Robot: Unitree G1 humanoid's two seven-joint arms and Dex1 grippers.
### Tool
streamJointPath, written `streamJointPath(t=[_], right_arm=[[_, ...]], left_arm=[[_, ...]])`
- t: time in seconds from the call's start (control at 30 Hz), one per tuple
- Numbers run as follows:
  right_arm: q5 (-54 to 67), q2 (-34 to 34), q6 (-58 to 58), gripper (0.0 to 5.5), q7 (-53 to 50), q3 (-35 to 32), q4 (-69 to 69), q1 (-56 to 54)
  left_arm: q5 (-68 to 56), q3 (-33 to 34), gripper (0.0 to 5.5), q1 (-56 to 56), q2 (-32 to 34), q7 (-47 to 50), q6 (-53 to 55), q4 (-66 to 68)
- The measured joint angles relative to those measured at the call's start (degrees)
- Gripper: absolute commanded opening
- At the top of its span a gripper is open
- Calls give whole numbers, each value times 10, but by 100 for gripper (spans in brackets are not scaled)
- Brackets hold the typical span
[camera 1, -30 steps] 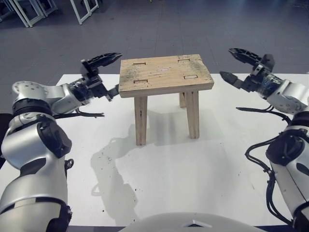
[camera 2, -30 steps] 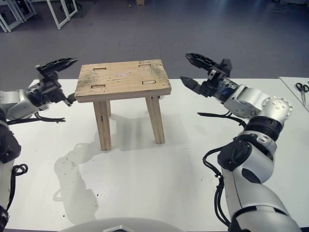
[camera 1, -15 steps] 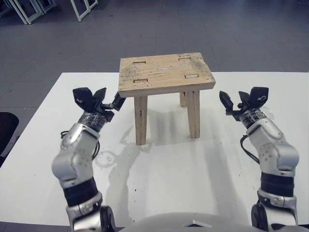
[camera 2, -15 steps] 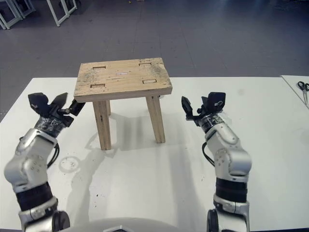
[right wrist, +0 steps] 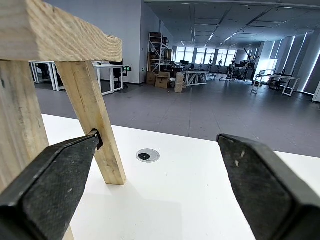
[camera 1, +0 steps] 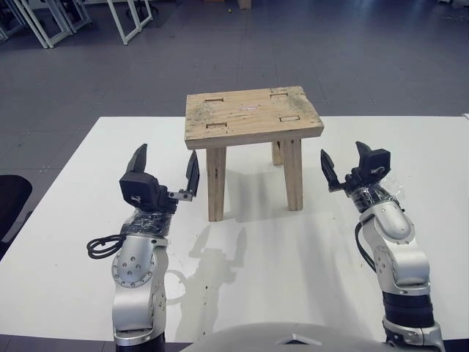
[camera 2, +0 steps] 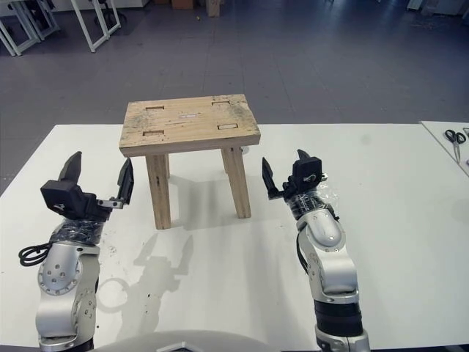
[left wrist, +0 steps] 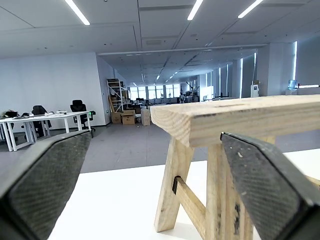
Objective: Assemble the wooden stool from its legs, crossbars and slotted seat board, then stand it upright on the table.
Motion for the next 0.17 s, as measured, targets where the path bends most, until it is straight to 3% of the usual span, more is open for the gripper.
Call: streamJointPath(t=[0.17], right_arm=[[-12, 10, 1, 439, -1, 18, -2, -6]], left_arm=[[0, -9, 473, 1, 0, 10, -2, 7]])
